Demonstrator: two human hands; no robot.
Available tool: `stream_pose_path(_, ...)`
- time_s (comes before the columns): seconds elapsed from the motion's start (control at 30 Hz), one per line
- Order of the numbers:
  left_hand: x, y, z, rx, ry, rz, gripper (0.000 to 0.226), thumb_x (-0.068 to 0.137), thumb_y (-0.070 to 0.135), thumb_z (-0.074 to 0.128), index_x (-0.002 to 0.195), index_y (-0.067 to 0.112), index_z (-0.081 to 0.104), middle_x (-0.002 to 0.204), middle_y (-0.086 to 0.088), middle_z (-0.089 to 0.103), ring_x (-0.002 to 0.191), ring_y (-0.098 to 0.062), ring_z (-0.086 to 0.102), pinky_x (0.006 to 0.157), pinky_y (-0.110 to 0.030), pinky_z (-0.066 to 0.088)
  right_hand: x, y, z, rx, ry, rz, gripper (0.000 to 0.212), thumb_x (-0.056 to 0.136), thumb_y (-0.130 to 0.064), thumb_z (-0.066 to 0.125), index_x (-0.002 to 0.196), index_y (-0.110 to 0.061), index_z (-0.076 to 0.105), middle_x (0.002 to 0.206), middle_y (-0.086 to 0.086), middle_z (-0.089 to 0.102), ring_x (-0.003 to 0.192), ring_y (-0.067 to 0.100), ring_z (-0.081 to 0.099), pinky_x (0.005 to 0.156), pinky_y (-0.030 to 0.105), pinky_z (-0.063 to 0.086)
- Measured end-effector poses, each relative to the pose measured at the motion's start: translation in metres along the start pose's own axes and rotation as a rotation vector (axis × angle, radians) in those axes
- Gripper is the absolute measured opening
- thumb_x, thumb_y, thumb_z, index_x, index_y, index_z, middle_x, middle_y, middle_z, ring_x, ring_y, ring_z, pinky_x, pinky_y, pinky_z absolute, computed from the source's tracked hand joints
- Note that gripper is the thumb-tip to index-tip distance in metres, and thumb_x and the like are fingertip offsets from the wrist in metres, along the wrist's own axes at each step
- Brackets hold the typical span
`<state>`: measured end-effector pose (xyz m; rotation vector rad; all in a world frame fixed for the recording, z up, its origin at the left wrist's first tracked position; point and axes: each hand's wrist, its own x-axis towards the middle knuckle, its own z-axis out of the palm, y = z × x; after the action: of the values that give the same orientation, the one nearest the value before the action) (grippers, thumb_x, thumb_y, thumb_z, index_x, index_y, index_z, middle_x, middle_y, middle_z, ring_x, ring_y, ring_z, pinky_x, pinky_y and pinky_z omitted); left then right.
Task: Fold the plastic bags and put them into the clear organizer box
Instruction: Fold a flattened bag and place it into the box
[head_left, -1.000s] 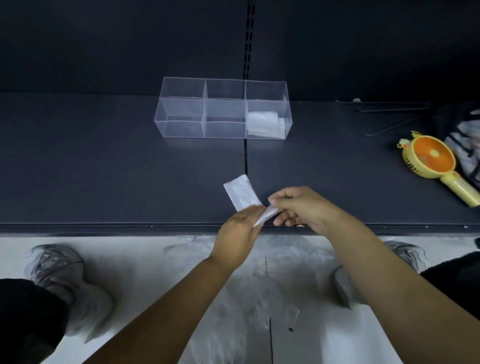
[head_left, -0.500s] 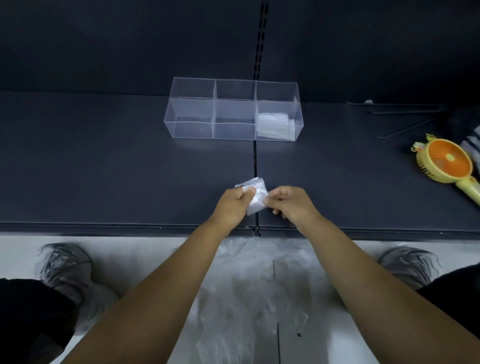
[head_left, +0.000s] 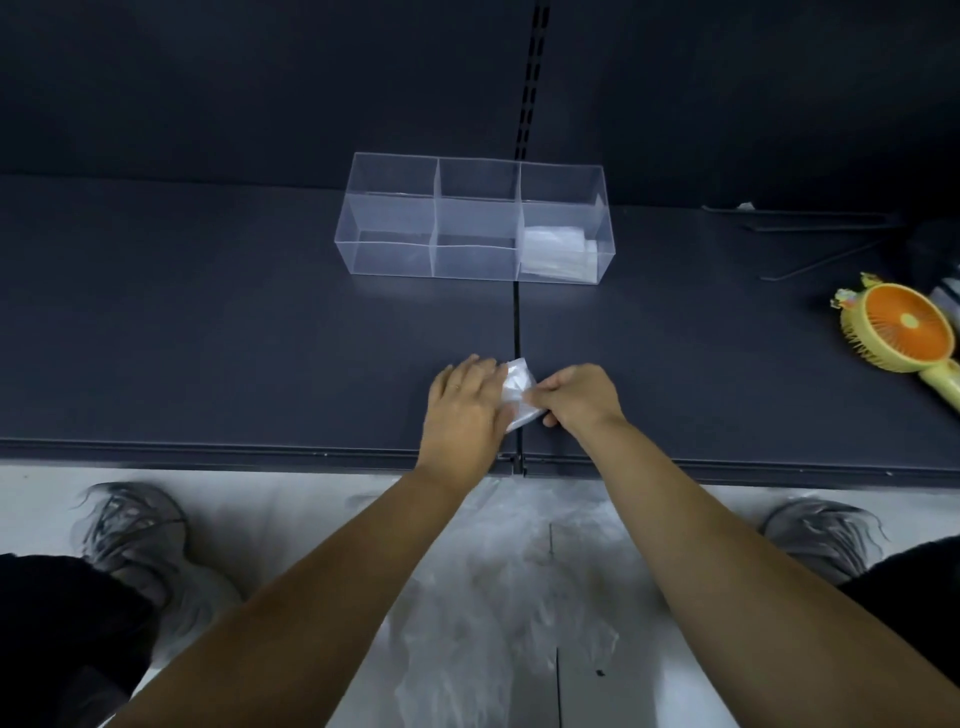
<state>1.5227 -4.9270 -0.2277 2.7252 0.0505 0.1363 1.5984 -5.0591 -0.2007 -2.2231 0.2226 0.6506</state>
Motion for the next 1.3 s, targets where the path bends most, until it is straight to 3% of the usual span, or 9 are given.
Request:
stream_pose_path(0.1, -0.010, -0.009, 0.016, 0.220, -0.189, -0.048, 0.063, 0.101, 0.050, 0.016, 0.154, 0.017, 0.008, 0.162, 0.002, 0.004, 0.149, -0.020, -0.005, 0.118, -0.046, -0.007, -0.004, -0.001, 0.003, -0.038, 0.030, -0.049, 0.012, 0.079, -0.016, 0.072, 0.069, -0.019, 0.066, 0.075, 0.006, 0.072, 0.069, 0.018, 0.067, 0.068, 0.028, 0.055)
stream_pose_path(0.2, -0.014, -0.012, 0.020, 0.269, -0.223, -0.084, 0.073, 0.092, 0.059, -0.002, 0.153, 0.019, -0.004, 0.162, 0.003, -0.007, 0.148, -0.019, -0.012, 0.116, -0.047, -0.013, -0.010, 0.005, 0.013, -0.070, 0.110, -0.126, 0.003, 0.081, -0.021, 0.069, 0.082, -0.018, 0.070, 0.087, 0.000, 0.070, 0.088, 0.018, 0.065, 0.084, 0.033, 0.050)
stream_pose_path(0.3, -0.013, -0.013, 0.019, 0.247, -0.243, -0.107, 0.085, 0.082, 0.066, -0.012, 0.153, 0.019, -0.006, 0.162, 0.003, -0.009, 0.147, -0.021, -0.015, 0.115, -0.047, -0.016, -0.020, 0.025, 0.028, -0.216, 0.292, -0.265, 0.021, 0.076, -0.038, 0.073, 0.088, -0.024, 0.063, 0.095, -0.008, 0.053, 0.094, 0.011, 0.044, 0.087, 0.030, 0.028)
stream_pose_path(0.43, -0.011, -0.014, 0.017, 0.262, -0.278, -0.140, 0.086, 0.082, 0.070, -0.007, 0.151, 0.019, -0.014, 0.160, 0.001, -0.017, 0.145, -0.024, -0.022, 0.115, -0.049, -0.016, -0.021, 0.044, 0.030, -0.287, 0.440, -0.311, 0.035, 0.076, -0.048, 0.074, 0.096, -0.023, 0.060, 0.104, -0.002, 0.048, 0.100, 0.018, 0.042, 0.082, 0.028, 0.018)
stream_pose_path(0.67, -0.008, -0.016, 0.015, 0.276, -0.291, -0.184, 0.090, 0.085, 0.075, 0.009, 0.150, 0.019, -0.018, 0.159, -0.001, -0.022, 0.145, -0.026, -0.023, 0.114, -0.050, -0.015, -0.019, 0.039, 0.027, -0.257, 0.468, -0.240, 0.012, 0.093, -0.027, 0.058, 0.100, -0.020, 0.063, 0.109, 0.005, 0.053, 0.108, 0.026, 0.045, 0.089, 0.035, 0.025)
stream_pose_path(0.87, -0.009, -0.012, 0.013, 0.266, -0.287, -0.231, 0.097, 0.079, 0.077, 0.005, 0.150, 0.014, -0.018, 0.159, -0.004, -0.022, 0.145, -0.026, -0.022, 0.113, -0.050, -0.015, -0.029, 0.014, 0.038, -0.155, 0.359, -0.147, 0.019, 0.084, -0.034, 0.067, 0.088, -0.016, 0.066, 0.108, 0.001, 0.051, 0.104, 0.020, 0.047, 0.095, 0.036, 0.033)
stream_pose_path(1.07, -0.009, -0.013, 0.013, 0.231, -0.286, -0.259, 0.106, 0.074, 0.083, 0.003, 0.150, 0.011, -0.017, 0.159, -0.005, -0.021, 0.145, -0.023, -0.022, 0.114, -0.049, -0.016, -0.027, -0.010, 0.039, 0.222, 0.264, -0.052, 0.018, 0.079, -0.002, 0.060, 0.091, -0.013, 0.053, 0.082, -0.001, 0.060, 0.077, 0.019, 0.060, 0.061, 0.027, 0.047)
stream_pose_path(1.17, -0.002, -0.030, 0.005, 0.174, -0.224, -0.259, 0.110, 0.066, 0.084, -0.009, 0.153, 0.016, -0.007, 0.161, -0.003, -0.014, 0.147, -0.021, -0.017, 0.115, -0.046, -0.015, -0.008, -0.020, 0.010, 0.377, 0.255, -0.159, 0.031, 0.077, 0.007, 0.064, 0.101, -0.011, 0.053, 0.090, 0.009, 0.064, 0.080, 0.019, 0.060, 0.075, 0.029, 0.049)
stream_pose_path(1.3, 0.004, -0.053, 0.000, 0.312, -0.174, -0.183, 0.095, 0.075, 0.076, -0.017, 0.152, 0.020, -0.008, 0.161, -0.003, -0.010, 0.147, -0.022, -0.013, 0.117, -0.049, -0.010, 0.039, -0.058, -0.054, 0.438, 0.258, -0.333, 0.030, 0.078, 0.008, 0.069, 0.091, -0.015, 0.055, 0.084, 0.002, 0.064, 0.068, 0.005, 0.058, 0.065, 0.019, 0.049)
